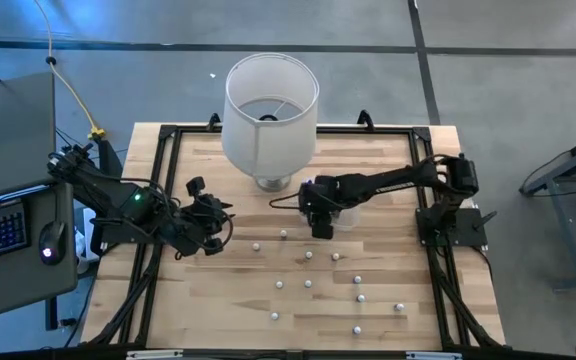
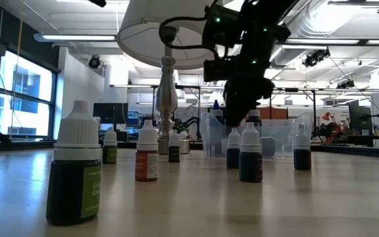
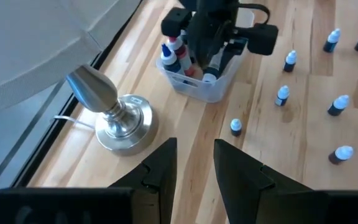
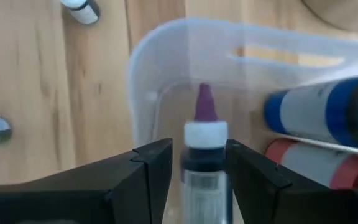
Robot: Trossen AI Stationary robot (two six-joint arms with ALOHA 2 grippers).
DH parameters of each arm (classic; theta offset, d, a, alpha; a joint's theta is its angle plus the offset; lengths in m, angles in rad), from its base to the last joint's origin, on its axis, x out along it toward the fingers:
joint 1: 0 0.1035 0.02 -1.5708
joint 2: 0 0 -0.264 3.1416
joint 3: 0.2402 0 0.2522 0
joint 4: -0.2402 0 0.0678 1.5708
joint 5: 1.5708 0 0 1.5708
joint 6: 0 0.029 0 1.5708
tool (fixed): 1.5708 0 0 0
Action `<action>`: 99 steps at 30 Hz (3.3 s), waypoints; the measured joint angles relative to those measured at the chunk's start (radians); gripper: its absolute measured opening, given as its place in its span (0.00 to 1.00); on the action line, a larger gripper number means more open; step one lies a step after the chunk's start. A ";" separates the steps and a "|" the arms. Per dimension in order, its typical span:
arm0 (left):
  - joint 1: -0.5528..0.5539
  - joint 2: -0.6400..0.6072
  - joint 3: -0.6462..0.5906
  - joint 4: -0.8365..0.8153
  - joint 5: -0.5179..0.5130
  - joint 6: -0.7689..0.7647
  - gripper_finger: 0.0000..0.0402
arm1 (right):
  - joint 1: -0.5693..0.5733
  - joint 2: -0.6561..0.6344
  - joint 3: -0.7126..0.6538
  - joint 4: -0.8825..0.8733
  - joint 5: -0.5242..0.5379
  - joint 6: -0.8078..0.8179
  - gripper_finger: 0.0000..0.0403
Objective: Pick & Place food coloring
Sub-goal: Put the large violet food coloring bottle into the transparent bin
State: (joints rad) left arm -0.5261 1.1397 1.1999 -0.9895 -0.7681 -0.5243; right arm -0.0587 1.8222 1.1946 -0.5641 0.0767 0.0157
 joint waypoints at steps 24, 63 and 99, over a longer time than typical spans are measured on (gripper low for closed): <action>0.002 0.000 0.000 0.000 0.017 -0.004 0.26 | -0.046 0.066 -0.001 -0.071 -0.084 -0.021 0.33; 0.002 0.000 0.002 0.079 0.031 -0.005 0.26 | 0.051 -0.182 -0.222 0.139 0.070 0.036 0.48; 0.002 0.000 0.002 0.079 0.034 0.003 0.26 | 0.026 -0.355 -0.237 0.164 0.074 0.141 0.28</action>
State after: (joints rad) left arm -0.5240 1.1400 1.2018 -0.9103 -0.7344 -0.5209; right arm -0.0327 1.4670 0.9581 -0.4000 0.1506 0.1563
